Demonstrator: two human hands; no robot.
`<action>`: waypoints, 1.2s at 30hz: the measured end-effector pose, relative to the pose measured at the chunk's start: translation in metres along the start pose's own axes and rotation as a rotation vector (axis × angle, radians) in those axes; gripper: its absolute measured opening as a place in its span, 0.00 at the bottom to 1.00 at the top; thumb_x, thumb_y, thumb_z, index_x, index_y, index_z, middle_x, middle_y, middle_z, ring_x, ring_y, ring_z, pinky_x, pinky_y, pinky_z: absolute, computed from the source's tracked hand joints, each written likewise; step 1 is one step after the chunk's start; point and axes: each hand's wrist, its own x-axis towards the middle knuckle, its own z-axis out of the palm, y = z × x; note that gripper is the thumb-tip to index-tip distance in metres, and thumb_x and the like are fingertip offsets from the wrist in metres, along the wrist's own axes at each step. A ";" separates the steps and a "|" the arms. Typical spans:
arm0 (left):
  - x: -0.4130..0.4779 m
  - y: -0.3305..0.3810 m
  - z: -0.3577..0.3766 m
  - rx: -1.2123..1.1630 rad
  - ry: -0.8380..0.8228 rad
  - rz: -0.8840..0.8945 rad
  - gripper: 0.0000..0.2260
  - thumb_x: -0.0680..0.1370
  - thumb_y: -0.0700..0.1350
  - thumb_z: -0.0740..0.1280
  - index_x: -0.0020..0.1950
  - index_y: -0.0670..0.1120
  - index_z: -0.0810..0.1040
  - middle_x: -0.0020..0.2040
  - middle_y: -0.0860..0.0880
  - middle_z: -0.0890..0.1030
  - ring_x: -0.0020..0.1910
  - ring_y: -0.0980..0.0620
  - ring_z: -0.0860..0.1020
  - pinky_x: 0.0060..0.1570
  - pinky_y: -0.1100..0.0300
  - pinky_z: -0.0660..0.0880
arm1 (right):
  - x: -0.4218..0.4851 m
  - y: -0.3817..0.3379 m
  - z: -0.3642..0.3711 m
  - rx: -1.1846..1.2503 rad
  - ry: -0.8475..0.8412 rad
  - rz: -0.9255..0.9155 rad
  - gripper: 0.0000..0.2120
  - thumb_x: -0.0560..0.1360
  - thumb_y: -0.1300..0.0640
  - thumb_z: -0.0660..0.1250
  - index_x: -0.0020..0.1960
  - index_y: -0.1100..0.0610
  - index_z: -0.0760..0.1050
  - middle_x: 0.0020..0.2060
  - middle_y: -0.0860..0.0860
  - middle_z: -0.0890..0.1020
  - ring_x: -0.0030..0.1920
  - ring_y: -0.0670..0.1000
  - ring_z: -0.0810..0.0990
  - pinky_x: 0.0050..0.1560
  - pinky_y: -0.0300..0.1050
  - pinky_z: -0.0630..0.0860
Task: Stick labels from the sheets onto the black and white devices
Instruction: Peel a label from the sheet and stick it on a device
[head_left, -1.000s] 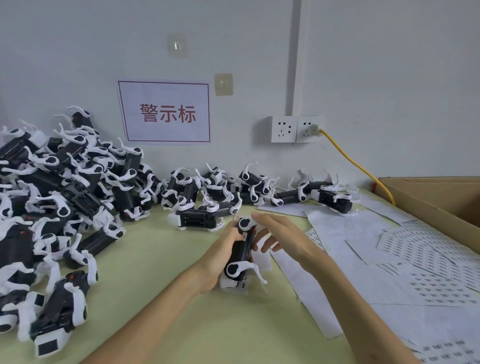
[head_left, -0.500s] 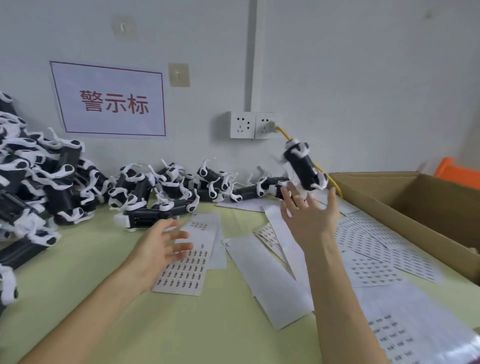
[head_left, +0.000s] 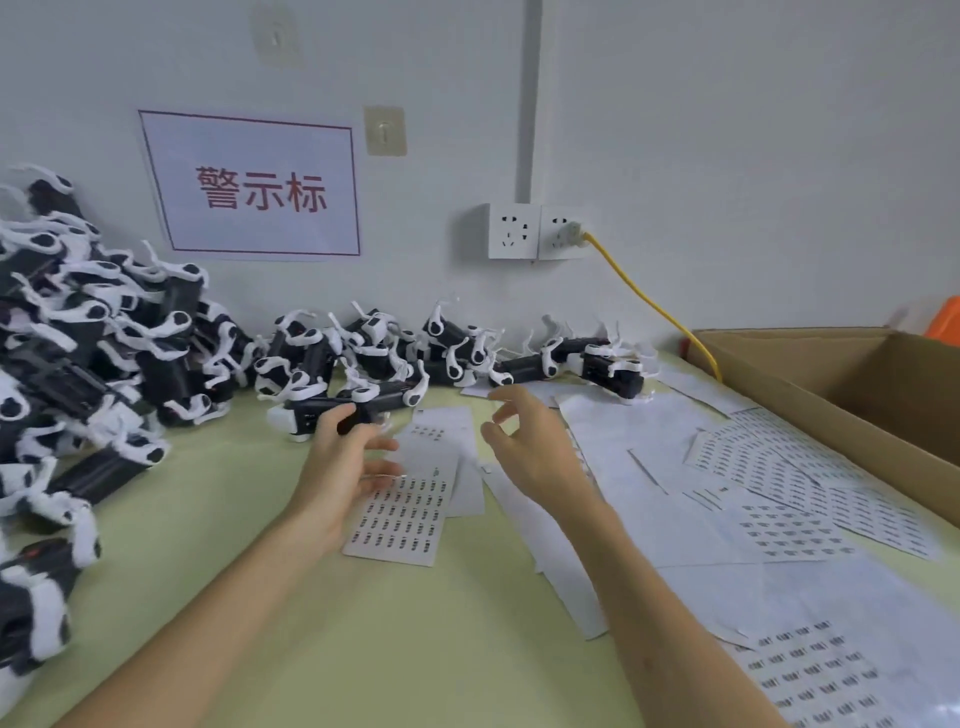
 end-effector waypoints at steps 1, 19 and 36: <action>0.002 0.000 -0.002 0.005 0.004 0.007 0.20 0.83 0.42 0.65 0.71 0.55 0.64 0.53 0.38 0.84 0.35 0.48 0.83 0.38 0.54 0.82 | 0.000 0.000 0.005 -0.042 -0.028 -0.024 0.18 0.80 0.54 0.65 0.69 0.50 0.72 0.56 0.47 0.78 0.49 0.52 0.80 0.51 0.49 0.76; 0.040 -0.007 -0.067 1.352 0.062 0.490 0.35 0.80 0.44 0.67 0.83 0.52 0.55 0.80 0.53 0.62 0.71 0.45 0.68 0.56 0.49 0.76 | -0.002 0.000 0.031 -0.033 -0.234 -0.159 0.12 0.79 0.56 0.68 0.61 0.46 0.76 0.50 0.40 0.75 0.42 0.43 0.78 0.40 0.34 0.69; 0.021 0.006 -0.044 0.972 0.296 0.733 0.13 0.83 0.53 0.66 0.53 0.43 0.77 0.42 0.50 0.80 0.45 0.47 0.77 0.54 0.50 0.68 | -0.009 -0.009 0.027 0.027 -0.193 -0.261 0.16 0.78 0.57 0.70 0.61 0.42 0.73 0.53 0.40 0.75 0.49 0.38 0.77 0.44 0.30 0.71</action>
